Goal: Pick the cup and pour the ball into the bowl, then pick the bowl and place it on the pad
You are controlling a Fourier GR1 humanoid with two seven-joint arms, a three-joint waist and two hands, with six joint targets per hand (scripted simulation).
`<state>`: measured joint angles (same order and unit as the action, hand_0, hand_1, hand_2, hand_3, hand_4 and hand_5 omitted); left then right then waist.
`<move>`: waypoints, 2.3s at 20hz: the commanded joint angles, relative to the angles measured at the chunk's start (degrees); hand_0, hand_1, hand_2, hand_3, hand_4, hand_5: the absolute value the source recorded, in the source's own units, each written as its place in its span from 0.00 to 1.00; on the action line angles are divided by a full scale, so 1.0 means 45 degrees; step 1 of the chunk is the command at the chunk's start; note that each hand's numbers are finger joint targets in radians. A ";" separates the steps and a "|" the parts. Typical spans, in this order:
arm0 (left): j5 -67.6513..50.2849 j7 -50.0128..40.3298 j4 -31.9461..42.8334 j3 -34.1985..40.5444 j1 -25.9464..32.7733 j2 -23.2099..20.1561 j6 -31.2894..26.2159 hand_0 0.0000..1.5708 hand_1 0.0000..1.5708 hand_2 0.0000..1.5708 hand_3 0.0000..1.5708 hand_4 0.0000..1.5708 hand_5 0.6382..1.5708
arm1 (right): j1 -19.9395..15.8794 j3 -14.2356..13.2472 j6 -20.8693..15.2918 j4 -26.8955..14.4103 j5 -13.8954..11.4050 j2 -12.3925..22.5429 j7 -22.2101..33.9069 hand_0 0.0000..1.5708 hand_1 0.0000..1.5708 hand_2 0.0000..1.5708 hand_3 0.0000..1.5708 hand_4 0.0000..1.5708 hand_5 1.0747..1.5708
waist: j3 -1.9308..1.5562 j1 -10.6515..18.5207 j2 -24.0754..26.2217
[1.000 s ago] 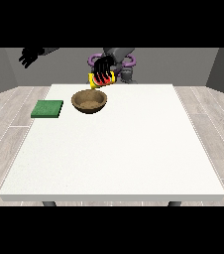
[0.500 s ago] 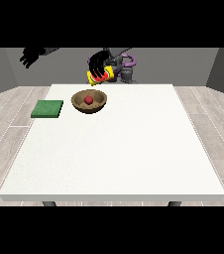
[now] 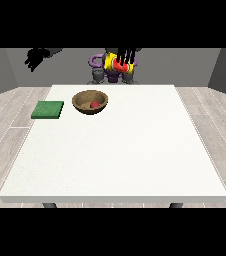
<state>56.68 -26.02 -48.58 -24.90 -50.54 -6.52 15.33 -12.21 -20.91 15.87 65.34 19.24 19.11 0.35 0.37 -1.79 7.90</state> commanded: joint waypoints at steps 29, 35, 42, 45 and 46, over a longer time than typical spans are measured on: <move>-1.4901 0.3799 -0.4040 1.0907 0.2107 -0.5068 -0.7145 0.00 0.00 0.00 0.00 0.64 0.96 | -0.1589 0.0935 -0.2548 -0.4246 -0.1396 -0.3085 -0.4291 0.00 0.00 0.00 0.00 0.34 0.97 | -0.0086 0.1643 -0.2873; -1.6046 0.3237 -0.4881 1.1329 0.1824 -0.6057 -0.8141 0.00 0.00 0.00 0.00 0.65 0.96 | -0.2024 0.0175 -0.1972 -0.6333 -0.1250 -0.2306 -0.6385 0.00 0.00 0.00 0.00 0.32 0.96 | -0.0096 0.2430 -0.4015; -1.6346 0.2866 -0.5078 1.1473 0.1686 -0.6431 -0.7743 0.00 0.00 0.00 0.00 0.65 0.97 | -0.2804 0.0448 -0.2403 -0.7088 -0.1463 -0.2753 -0.7276 0.00 0.00 0.00 0.00 0.29 0.95 | -0.0098 0.2215 -0.4466; -1.6589 0.3016 -0.4712 1.1690 0.1962 -0.6782 -0.8177 0.00 0.00 0.00 0.00 0.65 0.96 | -0.2917 0.0812 -0.2893 -0.6845 -0.1569 -0.3365 -0.6767 0.00 0.00 0.00 0.00 0.29 0.96 | -0.0089 0.2128 -0.3990; -1.6237 0.2930 -0.4886 1.1331 0.2193 -0.6413 -0.7793 0.00 0.00 0.00 0.00 0.65 0.96 | -0.3165 0.0956 -0.2939 -0.6788 -0.1579 -0.3446 -0.6330 0.00 0.00 0.00 0.00 0.29 0.96 | -0.0088 0.1993 -0.3665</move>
<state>-16.47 -11.87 -70.30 26.46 -40.68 -34.85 -20.45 -23.69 -18.05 4.60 37.04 12.74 6.11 -30.78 0.83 7.12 -8.81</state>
